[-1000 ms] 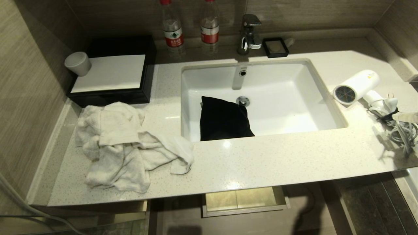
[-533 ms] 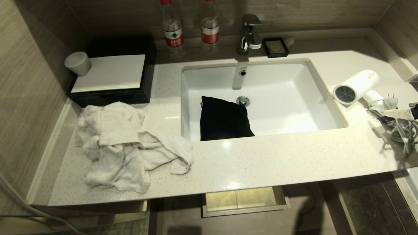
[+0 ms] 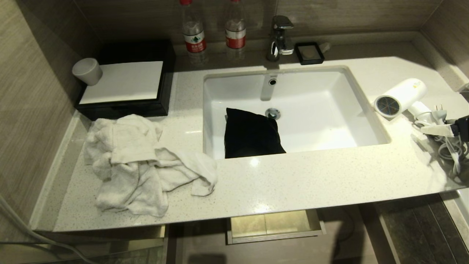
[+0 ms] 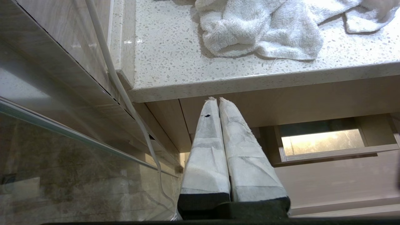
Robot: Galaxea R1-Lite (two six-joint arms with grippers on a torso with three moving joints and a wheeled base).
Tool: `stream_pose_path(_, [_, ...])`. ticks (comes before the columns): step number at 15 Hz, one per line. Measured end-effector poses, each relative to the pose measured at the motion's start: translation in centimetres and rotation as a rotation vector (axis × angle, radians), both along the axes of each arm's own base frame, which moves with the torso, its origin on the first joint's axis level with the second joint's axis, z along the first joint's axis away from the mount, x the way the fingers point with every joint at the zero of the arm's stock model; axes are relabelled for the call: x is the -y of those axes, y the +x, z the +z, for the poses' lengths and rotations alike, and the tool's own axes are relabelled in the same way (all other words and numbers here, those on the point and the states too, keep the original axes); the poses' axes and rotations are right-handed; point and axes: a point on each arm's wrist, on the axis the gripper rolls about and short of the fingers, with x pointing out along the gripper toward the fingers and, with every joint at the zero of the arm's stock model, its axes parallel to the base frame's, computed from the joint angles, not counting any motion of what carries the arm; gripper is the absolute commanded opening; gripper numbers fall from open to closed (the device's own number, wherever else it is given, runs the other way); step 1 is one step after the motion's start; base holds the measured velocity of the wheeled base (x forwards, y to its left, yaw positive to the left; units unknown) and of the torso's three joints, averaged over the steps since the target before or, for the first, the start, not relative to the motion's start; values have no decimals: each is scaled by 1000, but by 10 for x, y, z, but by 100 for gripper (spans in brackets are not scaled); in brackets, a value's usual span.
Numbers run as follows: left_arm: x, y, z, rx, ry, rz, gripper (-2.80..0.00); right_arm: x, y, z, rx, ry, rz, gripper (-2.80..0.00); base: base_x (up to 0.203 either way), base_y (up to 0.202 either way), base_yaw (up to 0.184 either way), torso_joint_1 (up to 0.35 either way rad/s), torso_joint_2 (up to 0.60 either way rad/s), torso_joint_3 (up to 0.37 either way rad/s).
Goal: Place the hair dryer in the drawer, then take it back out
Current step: Pick up the hairdryer
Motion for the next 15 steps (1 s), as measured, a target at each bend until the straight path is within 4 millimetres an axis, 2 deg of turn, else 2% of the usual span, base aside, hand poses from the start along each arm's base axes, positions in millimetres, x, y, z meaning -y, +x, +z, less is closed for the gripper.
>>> stream_pose_path(5, [0,0,0,0,0,0,-280,5,8,-11,-15,-2,34,0,0,0,0,0,0,0])
stream_pose_path(11, [0,0,0,0,0,0,-280,8,14,-14,-8,6,58,0,0,0,0,0,0,0])
stream_pose_path(12, [0,0,0,0,0,0,-280,8,15,-15,-8,0,63,-280,0,0,0,0,0,0])
stream_pose_path(15, [0,0,0,0,0,0,-280,9,15,-17,-5,-6,84,-280,0,0,0,0,0,0])
